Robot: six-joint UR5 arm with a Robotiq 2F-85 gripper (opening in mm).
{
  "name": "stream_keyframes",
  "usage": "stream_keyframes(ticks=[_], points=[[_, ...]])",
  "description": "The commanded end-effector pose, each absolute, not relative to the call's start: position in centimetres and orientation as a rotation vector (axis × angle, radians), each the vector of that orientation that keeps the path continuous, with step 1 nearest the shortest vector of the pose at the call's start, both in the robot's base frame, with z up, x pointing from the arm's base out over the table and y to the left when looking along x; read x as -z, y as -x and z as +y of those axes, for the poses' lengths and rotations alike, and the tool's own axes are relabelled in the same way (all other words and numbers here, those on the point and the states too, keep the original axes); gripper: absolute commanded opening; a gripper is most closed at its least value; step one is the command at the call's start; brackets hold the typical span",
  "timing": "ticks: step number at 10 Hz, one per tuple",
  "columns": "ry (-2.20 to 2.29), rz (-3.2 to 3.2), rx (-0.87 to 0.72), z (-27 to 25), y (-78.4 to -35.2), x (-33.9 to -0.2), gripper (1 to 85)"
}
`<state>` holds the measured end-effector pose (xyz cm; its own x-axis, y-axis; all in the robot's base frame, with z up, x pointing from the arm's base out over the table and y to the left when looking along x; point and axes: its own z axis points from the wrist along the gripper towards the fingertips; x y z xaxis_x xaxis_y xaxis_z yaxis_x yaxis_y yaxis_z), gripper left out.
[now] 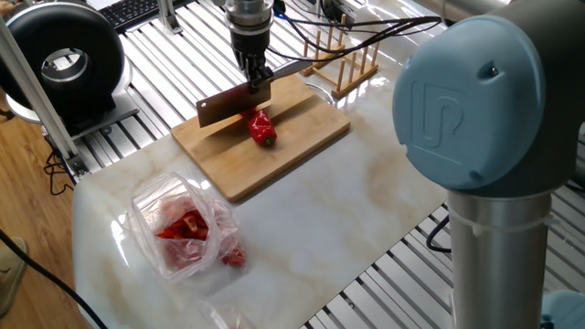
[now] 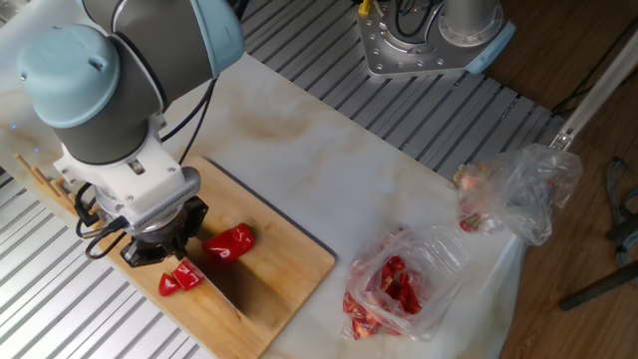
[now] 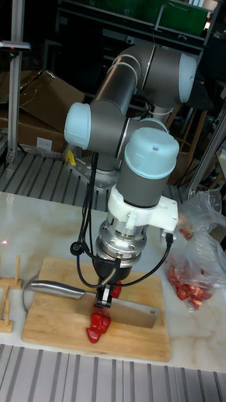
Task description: Chop the chili peppers
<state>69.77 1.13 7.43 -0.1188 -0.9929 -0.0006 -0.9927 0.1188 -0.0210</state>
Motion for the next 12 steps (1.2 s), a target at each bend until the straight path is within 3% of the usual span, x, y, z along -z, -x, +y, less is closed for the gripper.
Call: stream_keyframes(ticks=[1, 7, 12], points=[[2.086, 2.328, 0.033, 0.4, -70.0, -7.7, 1.3], [2.096, 2.321, -0.04, 0.8, -69.2, -8.2, 1.3], [2.111, 2.332, -0.087, 1.7, -68.0, -10.5, 1.3]])
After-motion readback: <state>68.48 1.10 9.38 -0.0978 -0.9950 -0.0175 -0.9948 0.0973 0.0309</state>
